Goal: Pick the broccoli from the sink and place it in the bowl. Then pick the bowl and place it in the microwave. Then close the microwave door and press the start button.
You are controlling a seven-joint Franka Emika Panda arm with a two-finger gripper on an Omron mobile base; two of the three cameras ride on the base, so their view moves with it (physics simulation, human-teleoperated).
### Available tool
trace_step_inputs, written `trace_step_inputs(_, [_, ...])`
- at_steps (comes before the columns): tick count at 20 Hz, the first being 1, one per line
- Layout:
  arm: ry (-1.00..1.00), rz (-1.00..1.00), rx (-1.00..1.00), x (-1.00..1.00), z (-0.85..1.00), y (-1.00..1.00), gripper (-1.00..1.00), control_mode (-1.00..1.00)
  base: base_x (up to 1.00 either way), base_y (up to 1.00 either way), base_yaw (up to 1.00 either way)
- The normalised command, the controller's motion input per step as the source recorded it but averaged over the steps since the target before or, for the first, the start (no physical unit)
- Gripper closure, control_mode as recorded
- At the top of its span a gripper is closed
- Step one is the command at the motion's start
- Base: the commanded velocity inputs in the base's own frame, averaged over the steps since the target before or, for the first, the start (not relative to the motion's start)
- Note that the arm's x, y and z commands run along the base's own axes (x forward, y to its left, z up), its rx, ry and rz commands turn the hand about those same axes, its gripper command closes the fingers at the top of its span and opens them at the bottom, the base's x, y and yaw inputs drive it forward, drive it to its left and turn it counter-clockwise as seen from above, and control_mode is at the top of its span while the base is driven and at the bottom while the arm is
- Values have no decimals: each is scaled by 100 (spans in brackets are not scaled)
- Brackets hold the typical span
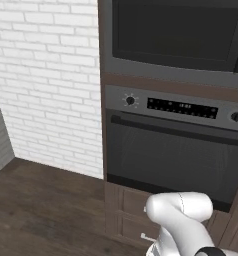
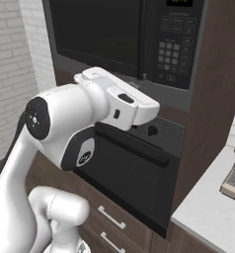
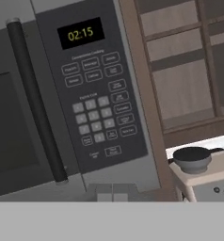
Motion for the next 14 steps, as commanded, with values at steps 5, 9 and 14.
trace_step_inputs(5, [3,0,-1,26,-28,-3,100,-100,0,0,0])
trace_step_inputs(9, [0,0,0,33,-9,0,100,-100,0,0,0])
trace_step_inputs(14, [0,0,0,35,0,-11,100,-100,0,0,0])
